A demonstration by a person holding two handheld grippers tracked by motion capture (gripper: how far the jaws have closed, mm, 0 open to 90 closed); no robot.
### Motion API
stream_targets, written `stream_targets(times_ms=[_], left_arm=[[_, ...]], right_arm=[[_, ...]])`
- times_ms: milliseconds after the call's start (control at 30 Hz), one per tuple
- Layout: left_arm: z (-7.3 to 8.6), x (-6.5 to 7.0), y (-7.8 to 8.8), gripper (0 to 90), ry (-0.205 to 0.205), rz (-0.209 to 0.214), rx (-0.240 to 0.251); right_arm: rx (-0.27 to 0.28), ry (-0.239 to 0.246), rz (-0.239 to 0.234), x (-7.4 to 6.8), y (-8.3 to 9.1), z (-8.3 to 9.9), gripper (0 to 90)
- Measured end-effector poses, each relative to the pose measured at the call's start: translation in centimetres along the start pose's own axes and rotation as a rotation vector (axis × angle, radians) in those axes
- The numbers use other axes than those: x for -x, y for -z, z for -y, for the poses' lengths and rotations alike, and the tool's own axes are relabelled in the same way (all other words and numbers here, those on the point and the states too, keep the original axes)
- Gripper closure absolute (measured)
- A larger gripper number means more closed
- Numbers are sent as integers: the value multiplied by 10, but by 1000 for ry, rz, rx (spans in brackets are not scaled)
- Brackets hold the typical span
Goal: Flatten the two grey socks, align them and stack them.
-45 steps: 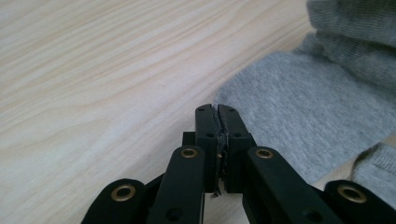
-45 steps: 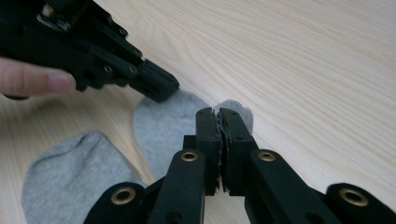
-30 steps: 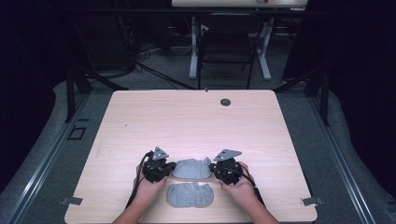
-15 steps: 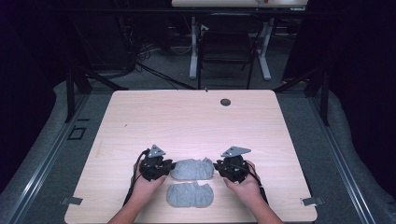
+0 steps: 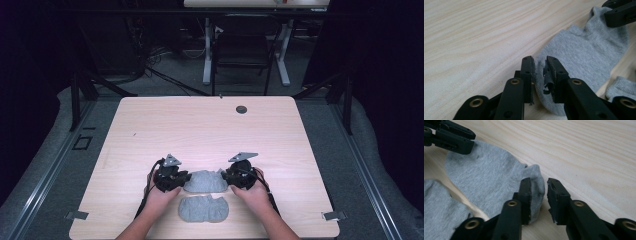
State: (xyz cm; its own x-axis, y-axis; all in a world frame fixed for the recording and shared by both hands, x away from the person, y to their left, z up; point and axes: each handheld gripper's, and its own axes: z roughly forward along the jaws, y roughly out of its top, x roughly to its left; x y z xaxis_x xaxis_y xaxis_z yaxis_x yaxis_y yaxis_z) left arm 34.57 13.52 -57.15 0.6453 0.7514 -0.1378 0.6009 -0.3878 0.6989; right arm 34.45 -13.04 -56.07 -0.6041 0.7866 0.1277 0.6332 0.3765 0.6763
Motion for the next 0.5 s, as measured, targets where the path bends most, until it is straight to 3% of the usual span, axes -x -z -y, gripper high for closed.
stream_targets(times_ms=[167,500], left_arm=[[2,1,-3,867,-13,-16,-21],[4,-3,0,885,0,-29,-15]], right_arm=[[-18,11,11,1,0,3,852],[-26,4,15,5,0,10,877]])
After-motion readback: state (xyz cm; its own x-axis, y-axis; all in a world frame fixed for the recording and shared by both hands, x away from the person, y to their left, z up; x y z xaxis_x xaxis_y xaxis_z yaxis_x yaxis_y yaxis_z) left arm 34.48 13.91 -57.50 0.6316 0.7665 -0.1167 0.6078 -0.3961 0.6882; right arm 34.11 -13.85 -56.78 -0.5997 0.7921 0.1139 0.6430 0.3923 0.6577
